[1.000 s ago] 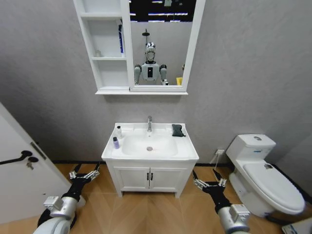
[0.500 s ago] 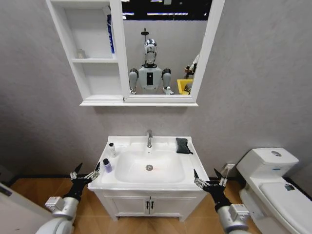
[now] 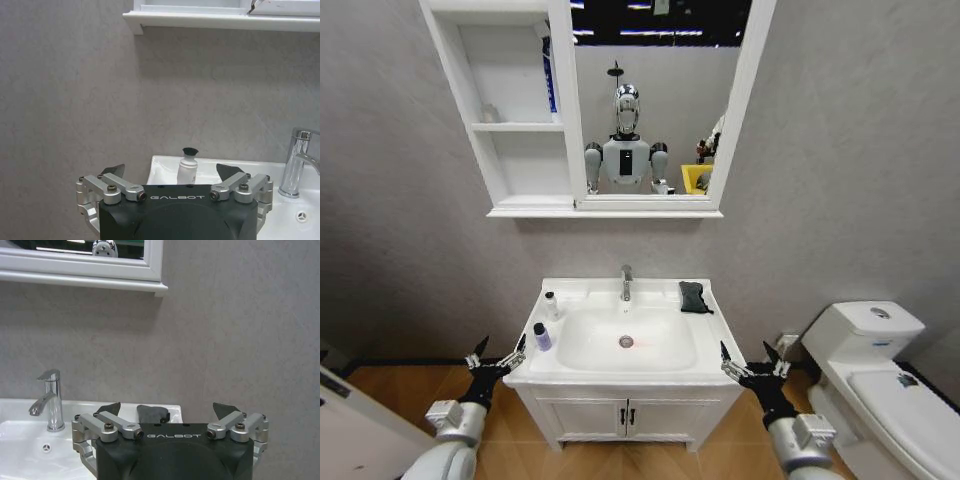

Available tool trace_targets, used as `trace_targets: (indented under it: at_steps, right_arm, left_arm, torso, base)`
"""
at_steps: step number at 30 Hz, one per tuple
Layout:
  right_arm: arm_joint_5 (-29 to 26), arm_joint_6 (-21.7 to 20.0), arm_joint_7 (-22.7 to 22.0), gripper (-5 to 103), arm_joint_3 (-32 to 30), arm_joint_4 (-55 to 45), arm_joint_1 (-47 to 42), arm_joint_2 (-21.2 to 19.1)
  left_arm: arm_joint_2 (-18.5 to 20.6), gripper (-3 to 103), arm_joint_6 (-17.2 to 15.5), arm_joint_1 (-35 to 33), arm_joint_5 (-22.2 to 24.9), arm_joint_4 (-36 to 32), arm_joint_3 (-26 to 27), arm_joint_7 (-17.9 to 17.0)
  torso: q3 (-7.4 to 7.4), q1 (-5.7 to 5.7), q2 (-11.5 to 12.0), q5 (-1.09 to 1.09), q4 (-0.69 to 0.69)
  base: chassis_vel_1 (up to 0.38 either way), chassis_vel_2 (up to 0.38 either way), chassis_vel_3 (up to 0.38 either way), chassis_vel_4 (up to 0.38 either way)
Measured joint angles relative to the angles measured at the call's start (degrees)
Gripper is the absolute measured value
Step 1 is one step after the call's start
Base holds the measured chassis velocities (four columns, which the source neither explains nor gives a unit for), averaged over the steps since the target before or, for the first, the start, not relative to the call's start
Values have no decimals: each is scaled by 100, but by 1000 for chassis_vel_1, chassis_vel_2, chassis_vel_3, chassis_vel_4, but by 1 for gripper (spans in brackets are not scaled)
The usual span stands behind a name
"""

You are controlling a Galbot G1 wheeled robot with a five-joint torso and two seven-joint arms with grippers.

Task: Move facial cleanser and shampoo from washbasin to cabinet, then wipe washbasin with towel.

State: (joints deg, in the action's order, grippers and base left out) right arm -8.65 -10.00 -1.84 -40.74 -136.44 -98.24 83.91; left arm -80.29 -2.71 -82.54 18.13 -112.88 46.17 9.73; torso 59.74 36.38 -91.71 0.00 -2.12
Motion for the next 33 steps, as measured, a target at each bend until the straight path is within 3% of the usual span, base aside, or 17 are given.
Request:
trace_targets:
  at_steps: [4,6,8,23,24,33]
  right_arm:
    - [-133,-177,-47,100,12,-139,150,-39]
    - [-259,-346,-58,100,37,-192,423,-142]
    - [-324,-367,-58,100,17,-231,430,-143]
    - [-458,-293,-49,100,-95,-103,461,-160]
    - [-470,-216,-50,100,-141,-18,434,-153]
    - [-472,-144,-49,100,-186,71,423,-140]
  left_arm:
    - [-35,100,-1,143,-144,196,-114,-55]
    - [-102,100,-7,267,-388,439,-160,-169]
    - [-110,100,-11,360,-513,596,-220,-190]
    - [-165,100,-101,964,-751,1374,-831,-361]
    - [-201,100,-105,1175,-852,1656,-921,-461]
    - [-187,100,-30,1326,-888,1883,-887,-477]
  torso:
    - [0,-1,0,-1,3]
    - [0,-1,0,0,-5]
    - [0,-1,0,-1,0]
    - [0,-2,0,0,0]
    - [0,-2,0,0,0]
    - [0,-2,0,0,-1]
  base:
    - [0,0,0,0]
    - [0,0,0,0]
    - [0,0,0,0]
    - [0,0,0,0]
    - [0,0,0,0]
    - [0,0,0,0]
